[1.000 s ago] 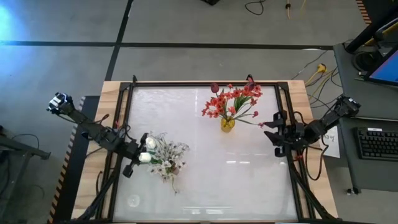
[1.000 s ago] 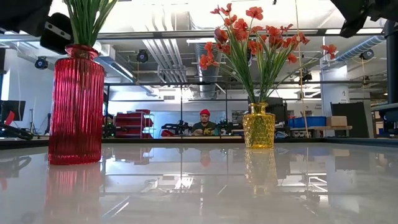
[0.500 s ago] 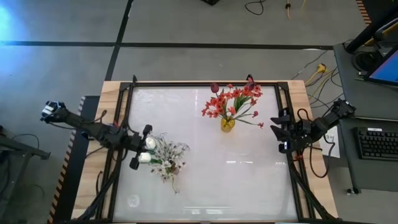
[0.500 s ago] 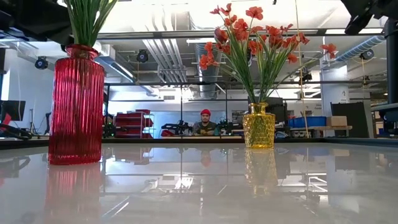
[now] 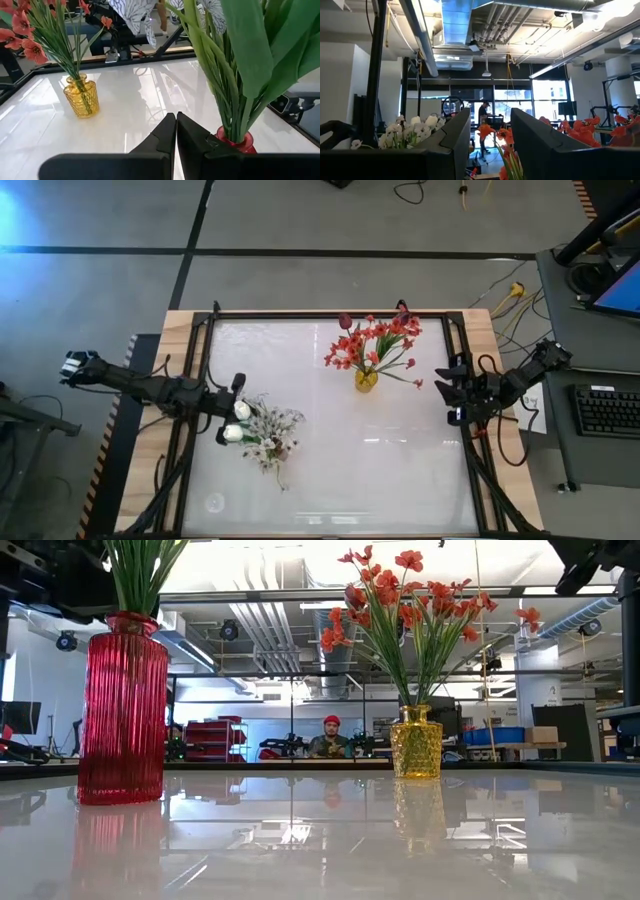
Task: Sort flowers into vase by color
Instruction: Return to Home Position
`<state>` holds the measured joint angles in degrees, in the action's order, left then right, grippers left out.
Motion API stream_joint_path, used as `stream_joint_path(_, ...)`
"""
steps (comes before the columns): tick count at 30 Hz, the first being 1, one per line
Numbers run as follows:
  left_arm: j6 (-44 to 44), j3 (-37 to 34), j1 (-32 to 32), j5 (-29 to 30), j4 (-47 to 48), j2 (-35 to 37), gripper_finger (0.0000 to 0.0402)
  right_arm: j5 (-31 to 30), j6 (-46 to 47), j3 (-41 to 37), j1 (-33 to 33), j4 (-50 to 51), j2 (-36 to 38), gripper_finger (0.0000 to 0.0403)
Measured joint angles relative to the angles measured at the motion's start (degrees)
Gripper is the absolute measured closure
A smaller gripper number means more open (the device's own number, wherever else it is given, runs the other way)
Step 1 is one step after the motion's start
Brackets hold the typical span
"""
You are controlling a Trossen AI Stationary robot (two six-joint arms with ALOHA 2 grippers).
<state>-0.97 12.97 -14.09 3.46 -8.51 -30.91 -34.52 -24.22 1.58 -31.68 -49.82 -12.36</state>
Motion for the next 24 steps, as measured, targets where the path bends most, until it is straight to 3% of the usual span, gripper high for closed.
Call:
stream_joint_path(9, -1.33, 0.01, 0.52, -0.02, 0.02, 2.59, 0.0402, -0.20, -1.56, 0.00, 0.00, -0.44, 1.51, 0.0275)
stream_joint_path(24, -5.73, 0.11, 3.09, 3.56, 4.62, 15.81, 0.0402, -1.64, -6.16, -0.02, 0.00, 0.80, 8.57, 0.0295)
